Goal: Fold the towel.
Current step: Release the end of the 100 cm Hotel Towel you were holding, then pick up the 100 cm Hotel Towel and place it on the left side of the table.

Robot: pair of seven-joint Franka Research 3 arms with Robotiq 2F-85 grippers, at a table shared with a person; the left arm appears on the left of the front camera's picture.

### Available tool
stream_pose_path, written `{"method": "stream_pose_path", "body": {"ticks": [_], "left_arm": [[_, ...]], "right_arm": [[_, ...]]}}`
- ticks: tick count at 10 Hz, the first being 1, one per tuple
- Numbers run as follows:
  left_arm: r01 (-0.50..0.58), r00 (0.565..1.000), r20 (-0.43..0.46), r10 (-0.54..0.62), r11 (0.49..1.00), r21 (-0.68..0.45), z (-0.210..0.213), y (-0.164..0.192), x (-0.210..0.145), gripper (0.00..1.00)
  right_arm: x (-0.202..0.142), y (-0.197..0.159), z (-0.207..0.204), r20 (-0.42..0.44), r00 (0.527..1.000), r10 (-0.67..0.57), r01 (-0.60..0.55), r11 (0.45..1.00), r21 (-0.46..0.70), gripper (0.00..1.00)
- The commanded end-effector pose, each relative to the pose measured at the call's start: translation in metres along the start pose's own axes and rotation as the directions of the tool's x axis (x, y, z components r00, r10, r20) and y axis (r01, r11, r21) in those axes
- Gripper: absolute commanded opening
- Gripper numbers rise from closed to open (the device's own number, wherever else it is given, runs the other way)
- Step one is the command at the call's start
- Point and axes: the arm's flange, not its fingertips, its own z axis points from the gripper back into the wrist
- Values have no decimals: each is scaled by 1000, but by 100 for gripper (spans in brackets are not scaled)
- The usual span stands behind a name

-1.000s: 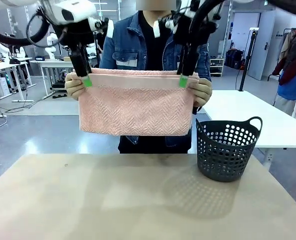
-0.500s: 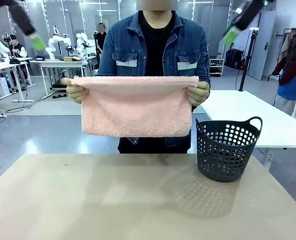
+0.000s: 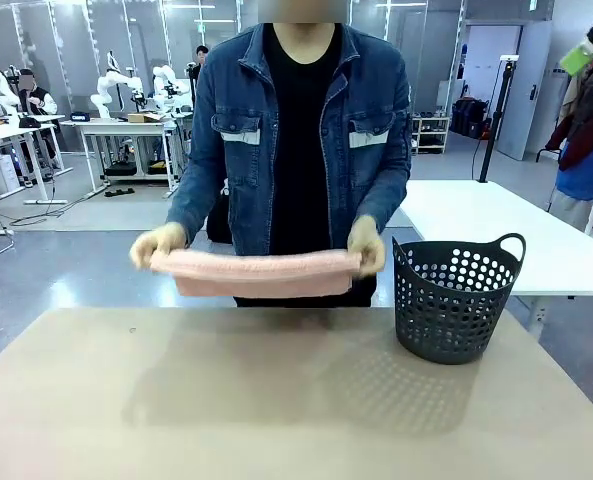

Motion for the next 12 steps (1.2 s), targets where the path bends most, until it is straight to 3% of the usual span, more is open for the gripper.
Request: {"method": "stream_pose_path", "body": {"ticks": [1,2,3,12], "left_arm": [[-56,997,54,55,998,22,-10,-12,-4,100],[-9,998,57,6,999,52,-15,-15,2,100],[-29,999,15,29,1000,11,2,1,-6,100],[-29,999,15,29,1000,11,2,1,-6,100]], "right_arm": [[-13,13,-13,38,996,-81,82,997,-16,100],[-12,12,-19,21,997,-68,68,998,-10,100],[-10,0,0,10,999,-34,34,999,-10,100],[-10,0,0,10,999,-34,34,999,-10,100]]}}
